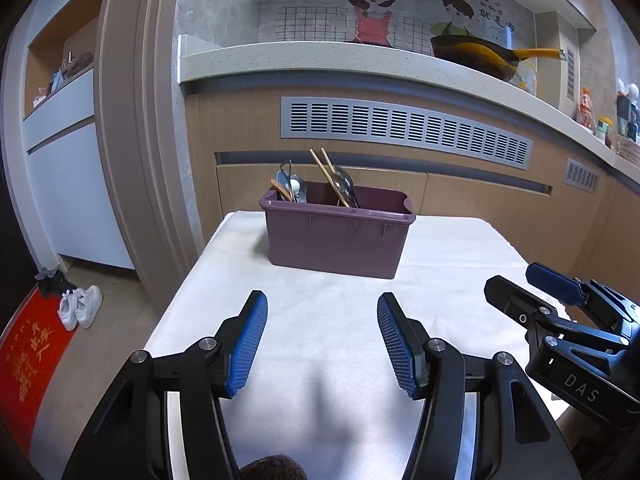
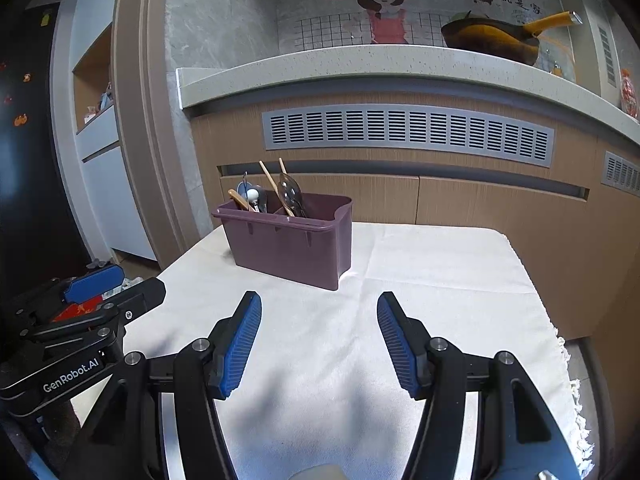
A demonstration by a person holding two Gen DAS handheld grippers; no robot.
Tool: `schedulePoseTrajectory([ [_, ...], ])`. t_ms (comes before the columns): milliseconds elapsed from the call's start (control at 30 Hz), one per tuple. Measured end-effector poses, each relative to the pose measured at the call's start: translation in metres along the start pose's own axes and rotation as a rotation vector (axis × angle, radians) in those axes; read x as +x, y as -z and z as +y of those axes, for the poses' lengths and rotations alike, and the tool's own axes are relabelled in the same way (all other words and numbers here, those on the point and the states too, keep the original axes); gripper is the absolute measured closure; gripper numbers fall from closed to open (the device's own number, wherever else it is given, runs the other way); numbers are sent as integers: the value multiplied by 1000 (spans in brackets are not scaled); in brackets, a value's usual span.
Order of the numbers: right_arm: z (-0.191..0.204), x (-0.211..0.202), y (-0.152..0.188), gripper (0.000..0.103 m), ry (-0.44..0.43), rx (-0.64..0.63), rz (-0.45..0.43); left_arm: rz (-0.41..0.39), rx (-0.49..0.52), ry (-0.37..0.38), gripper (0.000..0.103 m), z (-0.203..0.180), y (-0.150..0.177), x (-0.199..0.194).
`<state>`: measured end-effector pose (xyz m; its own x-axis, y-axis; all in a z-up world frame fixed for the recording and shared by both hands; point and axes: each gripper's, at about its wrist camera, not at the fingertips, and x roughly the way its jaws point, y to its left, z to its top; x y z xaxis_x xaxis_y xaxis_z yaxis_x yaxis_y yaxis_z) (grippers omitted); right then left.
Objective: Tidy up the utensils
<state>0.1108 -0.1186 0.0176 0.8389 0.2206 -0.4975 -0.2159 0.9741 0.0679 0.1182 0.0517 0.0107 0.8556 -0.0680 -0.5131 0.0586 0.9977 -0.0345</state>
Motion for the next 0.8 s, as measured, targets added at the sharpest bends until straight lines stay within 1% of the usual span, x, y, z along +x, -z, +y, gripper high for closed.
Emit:
schedulePoseTrajectory([
  [800,-3,2,0,45,-8,2,12,10,1,10,45,0,-1,2],
])
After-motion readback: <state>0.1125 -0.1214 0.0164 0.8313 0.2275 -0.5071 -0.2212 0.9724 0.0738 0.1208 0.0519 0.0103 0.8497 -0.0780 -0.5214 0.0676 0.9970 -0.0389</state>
